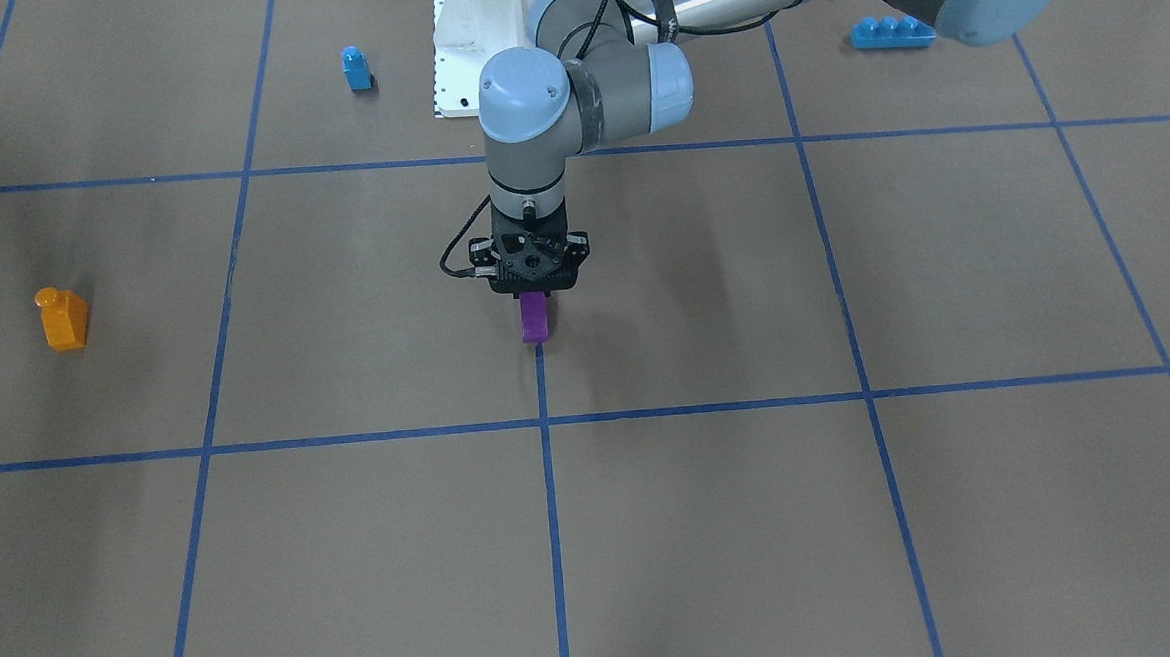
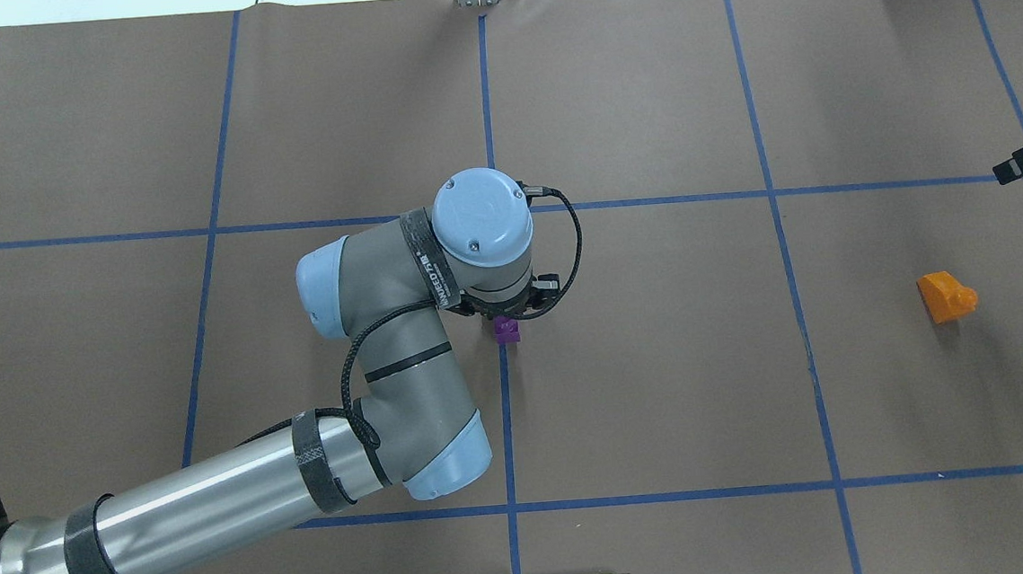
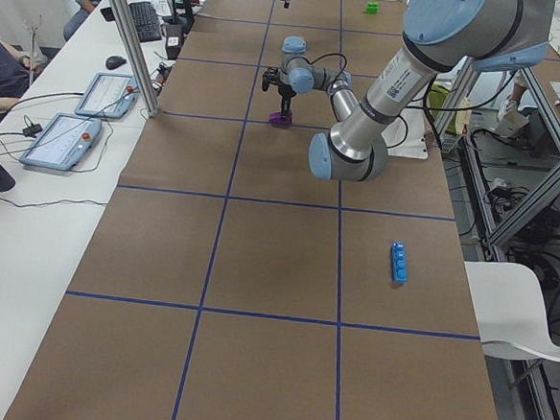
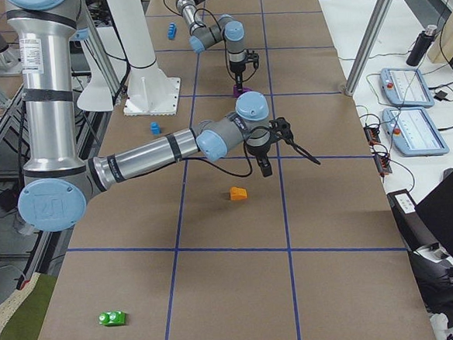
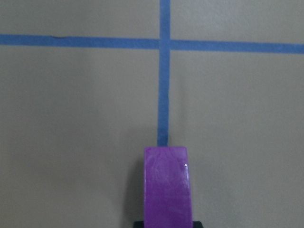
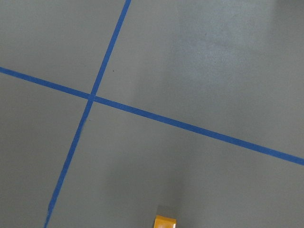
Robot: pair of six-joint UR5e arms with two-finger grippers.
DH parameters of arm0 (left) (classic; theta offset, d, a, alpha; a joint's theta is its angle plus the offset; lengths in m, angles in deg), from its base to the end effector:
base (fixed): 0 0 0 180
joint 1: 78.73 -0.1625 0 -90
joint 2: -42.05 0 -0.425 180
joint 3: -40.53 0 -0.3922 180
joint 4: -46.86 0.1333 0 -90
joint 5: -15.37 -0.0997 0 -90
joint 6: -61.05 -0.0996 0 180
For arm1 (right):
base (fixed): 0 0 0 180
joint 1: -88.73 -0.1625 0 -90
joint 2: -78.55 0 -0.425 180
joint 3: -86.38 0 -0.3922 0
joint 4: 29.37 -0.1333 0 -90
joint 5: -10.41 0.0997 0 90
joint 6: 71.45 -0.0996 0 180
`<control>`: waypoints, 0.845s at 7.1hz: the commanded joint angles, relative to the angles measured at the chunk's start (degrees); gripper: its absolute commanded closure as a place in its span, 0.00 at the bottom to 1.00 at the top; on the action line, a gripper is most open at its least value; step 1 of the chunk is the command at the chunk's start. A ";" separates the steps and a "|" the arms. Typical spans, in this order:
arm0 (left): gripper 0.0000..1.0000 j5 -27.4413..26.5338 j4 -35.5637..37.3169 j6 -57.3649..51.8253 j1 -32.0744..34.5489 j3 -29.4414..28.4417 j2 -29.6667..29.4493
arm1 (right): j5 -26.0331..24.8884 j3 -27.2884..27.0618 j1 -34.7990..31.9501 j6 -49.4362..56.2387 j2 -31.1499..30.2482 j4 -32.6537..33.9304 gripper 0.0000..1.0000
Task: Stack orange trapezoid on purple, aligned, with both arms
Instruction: 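Lower the purple block onto the table and open the left gripper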
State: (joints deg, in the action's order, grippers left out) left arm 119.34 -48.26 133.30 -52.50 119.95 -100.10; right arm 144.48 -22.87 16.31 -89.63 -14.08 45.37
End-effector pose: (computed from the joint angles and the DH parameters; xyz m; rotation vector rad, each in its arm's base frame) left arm 0.6404 -0.4373 0.1568 0.0901 0.8376 -0.0398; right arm -0.0836 -0.4757 0.4830 0.2729 -0.8747 -0.2041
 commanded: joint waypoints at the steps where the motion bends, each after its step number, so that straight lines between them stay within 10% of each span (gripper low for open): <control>1: 1.00 -0.08 0.11 -0.18 -0.48 -0.05 0.04 | -0.03 0.00 0.00 -0.01 0.00 -0.04 0.00; 4: 0.96 -0.08 0.11 -0.36 -0.31 -0.05 0.30 | 0.06 0.00 0.08 -0.01 0.00 -0.04 0.00; 6: 0.60 -0.08 0.11 -0.53 -0.31 -0.14 0.47 | -0.03 0.00 0.00 -0.01 0.00 0.05 0.00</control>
State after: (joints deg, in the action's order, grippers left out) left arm 119.26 -48.15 132.87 -52.82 119.84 -99.72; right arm 144.51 -22.87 16.35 -89.65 -14.08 45.36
